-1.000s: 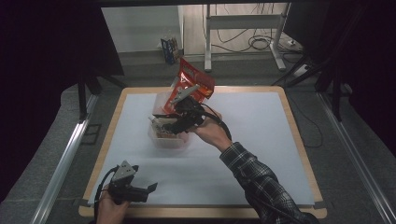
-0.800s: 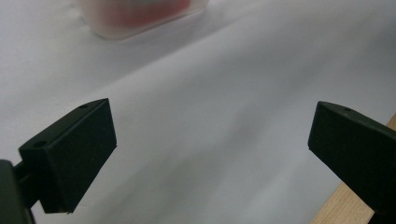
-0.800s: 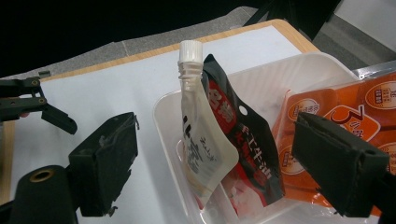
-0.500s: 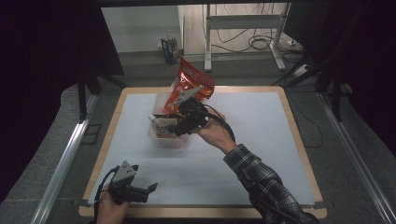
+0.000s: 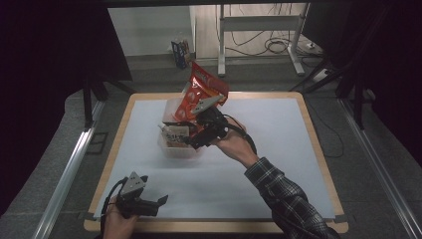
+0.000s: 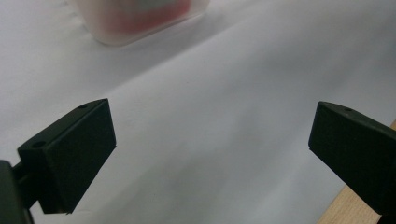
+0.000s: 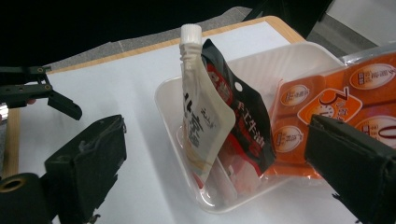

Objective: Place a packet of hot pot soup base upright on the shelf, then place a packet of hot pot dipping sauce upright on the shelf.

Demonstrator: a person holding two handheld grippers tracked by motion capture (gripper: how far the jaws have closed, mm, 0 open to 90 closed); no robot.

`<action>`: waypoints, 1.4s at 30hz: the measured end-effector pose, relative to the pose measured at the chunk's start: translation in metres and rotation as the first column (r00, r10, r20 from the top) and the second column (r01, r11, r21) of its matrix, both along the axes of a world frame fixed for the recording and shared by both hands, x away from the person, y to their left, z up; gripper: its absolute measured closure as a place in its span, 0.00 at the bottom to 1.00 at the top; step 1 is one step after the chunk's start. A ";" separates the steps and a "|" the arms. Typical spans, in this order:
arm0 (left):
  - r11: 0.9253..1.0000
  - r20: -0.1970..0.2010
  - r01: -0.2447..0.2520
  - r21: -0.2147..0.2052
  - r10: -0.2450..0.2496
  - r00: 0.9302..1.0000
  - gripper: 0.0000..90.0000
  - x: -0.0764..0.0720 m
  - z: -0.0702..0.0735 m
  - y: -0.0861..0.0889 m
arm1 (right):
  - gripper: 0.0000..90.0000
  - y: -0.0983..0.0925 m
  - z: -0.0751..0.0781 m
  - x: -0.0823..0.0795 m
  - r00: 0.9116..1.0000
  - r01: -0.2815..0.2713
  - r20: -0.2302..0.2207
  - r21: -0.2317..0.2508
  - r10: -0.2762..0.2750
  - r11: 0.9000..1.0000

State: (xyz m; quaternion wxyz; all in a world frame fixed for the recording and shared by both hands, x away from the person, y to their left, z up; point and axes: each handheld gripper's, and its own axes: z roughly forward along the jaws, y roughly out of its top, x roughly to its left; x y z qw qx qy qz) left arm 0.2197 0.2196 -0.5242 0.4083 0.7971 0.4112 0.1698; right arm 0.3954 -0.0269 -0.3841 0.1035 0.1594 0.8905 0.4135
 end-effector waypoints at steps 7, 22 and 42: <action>1.000 0.000 0.001 0.004 -0.001 1.000 0.01 0.000 0.000 0.000 | 0.03 -0.008 -0.004 -0.002 1.000 0.015 0.002 -0.014 -0.014 1.000; 1.000 -0.002 0.001 0.019 0.000 1.000 0.01 -0.001 -0.001 -0.001 | 0.01 -0.031 -0.007 -0.011 1.000 0.025 -0.002 -0.019 -0.025 1.000; 1.000 -0.004 0.004 0.024 -0.004 1.000 0.01 0.000 -0.001 -0.003 | 0.00 -0.073 -0.016 -0.024 0.996 0.083 -0.014 -0.001 -0.083 0.997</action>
